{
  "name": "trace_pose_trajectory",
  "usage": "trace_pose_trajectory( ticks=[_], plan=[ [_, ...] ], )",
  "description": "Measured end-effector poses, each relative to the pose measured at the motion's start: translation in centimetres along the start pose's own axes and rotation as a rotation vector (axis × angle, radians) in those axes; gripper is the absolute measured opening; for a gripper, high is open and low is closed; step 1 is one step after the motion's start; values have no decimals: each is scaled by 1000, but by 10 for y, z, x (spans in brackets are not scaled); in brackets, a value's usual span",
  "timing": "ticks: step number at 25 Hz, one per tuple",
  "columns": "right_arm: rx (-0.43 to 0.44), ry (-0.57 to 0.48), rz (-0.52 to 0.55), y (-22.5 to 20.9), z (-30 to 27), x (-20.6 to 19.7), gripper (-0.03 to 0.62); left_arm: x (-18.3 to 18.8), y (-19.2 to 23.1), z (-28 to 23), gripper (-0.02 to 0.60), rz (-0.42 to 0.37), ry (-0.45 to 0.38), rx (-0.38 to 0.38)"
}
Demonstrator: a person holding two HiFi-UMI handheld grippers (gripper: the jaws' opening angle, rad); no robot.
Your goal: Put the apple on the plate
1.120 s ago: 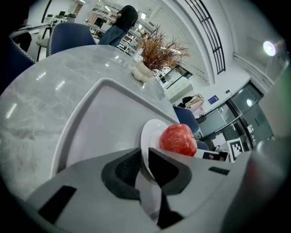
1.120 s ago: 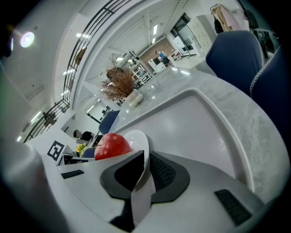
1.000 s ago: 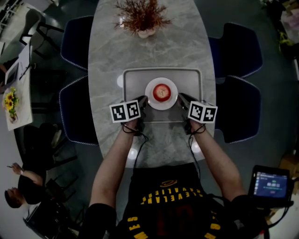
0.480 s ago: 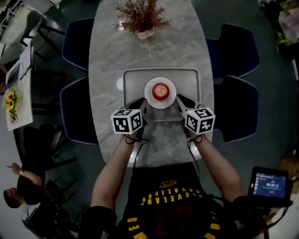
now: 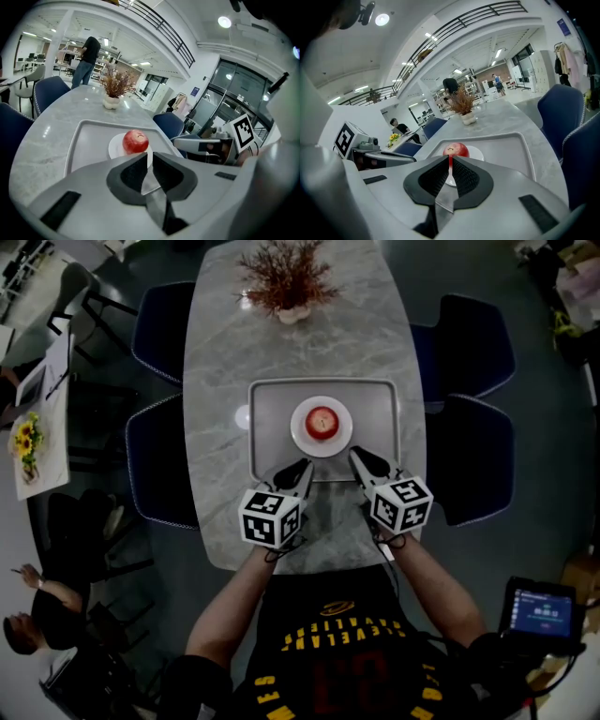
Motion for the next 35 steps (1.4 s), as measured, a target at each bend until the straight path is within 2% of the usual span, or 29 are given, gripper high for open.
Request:
trace_pose_trajectory(
  ticks=[7, 10, 13, 22, 26, 35],
  plan=[
    [39, -61, 8, 21, 29, 6, 29, -15, -31, 30, 38, -50, -53, -43],
    [73, -89, 5, 35, 39, 4, 29, -21, -35, 43, 37, -30, -88, -37],
    [88, -105, 14, 48, 54, 8, 29, -20, -50, 56, 38, -24, -115, -63],
    [78, -138, 110, 82, 93, 32, 29, -10, -105, 85, 38, -162, -156, -147],
    [75, -159, 137, 88, 98, 33, 28, -15, -108, 90, 37, -211, -158, -163],
    [100, -167, 197, 105, 96, 45, 29, -7, -109, 100, 38, -230, -181, -164]
  ],
)
Point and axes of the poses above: the fingertips, and each gripper's own axes: z backward along the fingers, y to its left, x out of its top, the point moved 2 cm from there along z, backward along the fingers, and after that the axes turned 14 degrees about z, right-handed, at the moved point
